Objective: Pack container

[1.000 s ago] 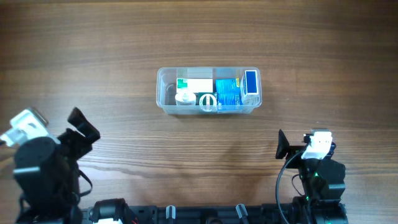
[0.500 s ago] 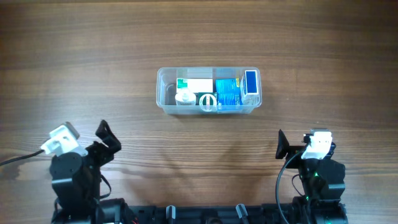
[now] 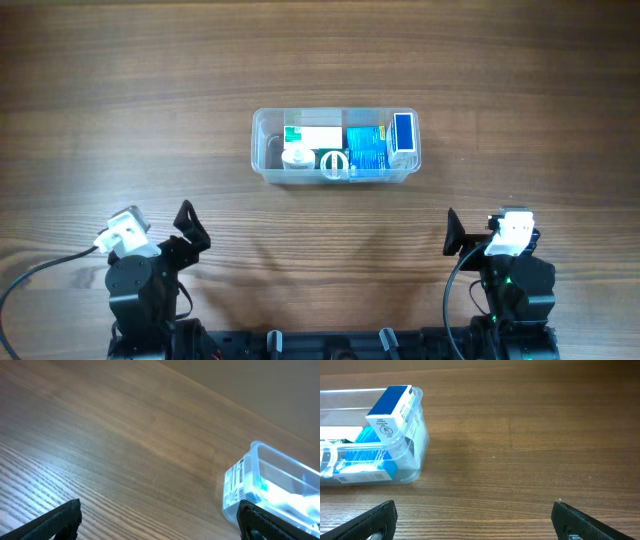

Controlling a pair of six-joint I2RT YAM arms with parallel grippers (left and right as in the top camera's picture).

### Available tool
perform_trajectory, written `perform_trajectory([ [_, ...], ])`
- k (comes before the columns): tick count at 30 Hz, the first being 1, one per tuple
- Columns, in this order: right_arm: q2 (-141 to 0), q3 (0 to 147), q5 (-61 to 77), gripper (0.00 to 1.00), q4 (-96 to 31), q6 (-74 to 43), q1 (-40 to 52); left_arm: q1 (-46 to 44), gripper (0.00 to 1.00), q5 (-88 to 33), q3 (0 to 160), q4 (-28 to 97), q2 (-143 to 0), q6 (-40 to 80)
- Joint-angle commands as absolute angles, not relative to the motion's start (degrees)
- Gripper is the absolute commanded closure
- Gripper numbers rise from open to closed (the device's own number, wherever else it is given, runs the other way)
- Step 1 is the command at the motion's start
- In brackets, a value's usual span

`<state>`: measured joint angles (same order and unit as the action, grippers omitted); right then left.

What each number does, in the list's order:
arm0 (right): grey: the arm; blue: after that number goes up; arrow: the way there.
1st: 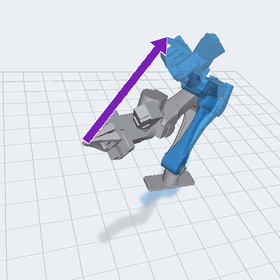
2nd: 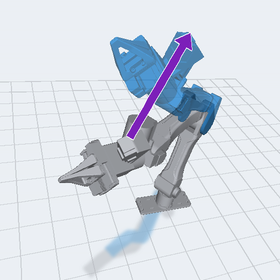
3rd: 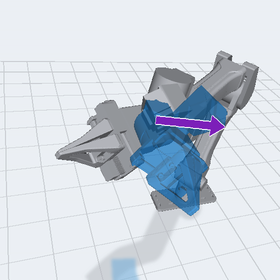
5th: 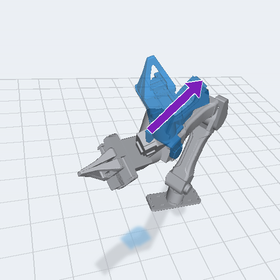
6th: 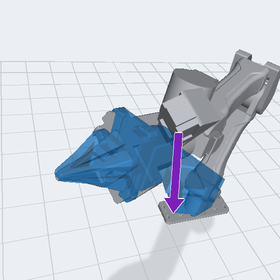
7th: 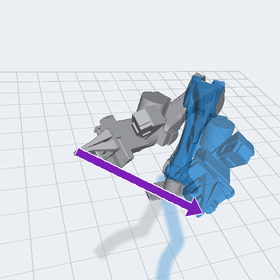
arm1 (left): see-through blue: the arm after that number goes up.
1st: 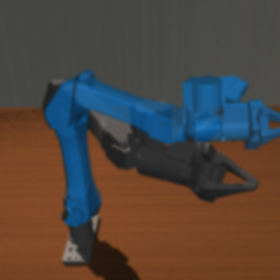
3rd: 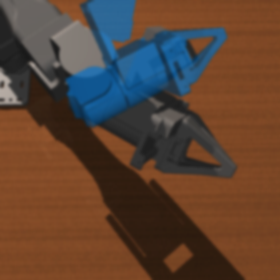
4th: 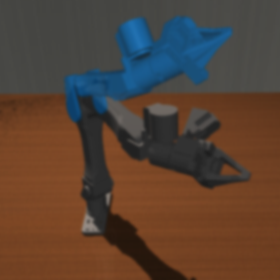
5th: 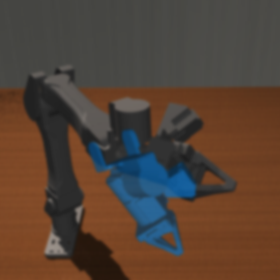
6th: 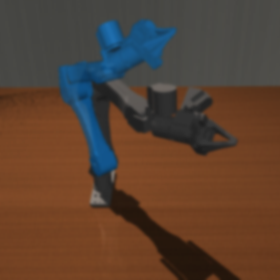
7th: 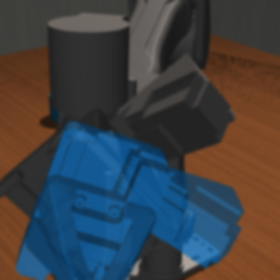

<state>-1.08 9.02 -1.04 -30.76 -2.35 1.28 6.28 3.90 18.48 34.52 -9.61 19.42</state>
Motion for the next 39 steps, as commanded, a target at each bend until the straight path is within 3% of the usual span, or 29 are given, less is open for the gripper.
perform_trajectory([
  [1, -0.2, 8.8, 0.1, 0.00, -30.5, -3.1, 1.0, 6.7, 0.00, 3.0, 16.7, 34.4, -7.5, 18.9],
  [10, -0.2, 8.8, 0.1, 0.00, -30.5, -3.2, 1.0, 6.7, 0.00, 3.0, 12.6, 34.2, -0.8, 18.9],
  [39, -0.2, 8.8, 0.1, 0.00, -30.5, -3.1, 1.0, 6.7, 0.00, 3.7, 8.9, 33.8, -0.1, 18.9],
])
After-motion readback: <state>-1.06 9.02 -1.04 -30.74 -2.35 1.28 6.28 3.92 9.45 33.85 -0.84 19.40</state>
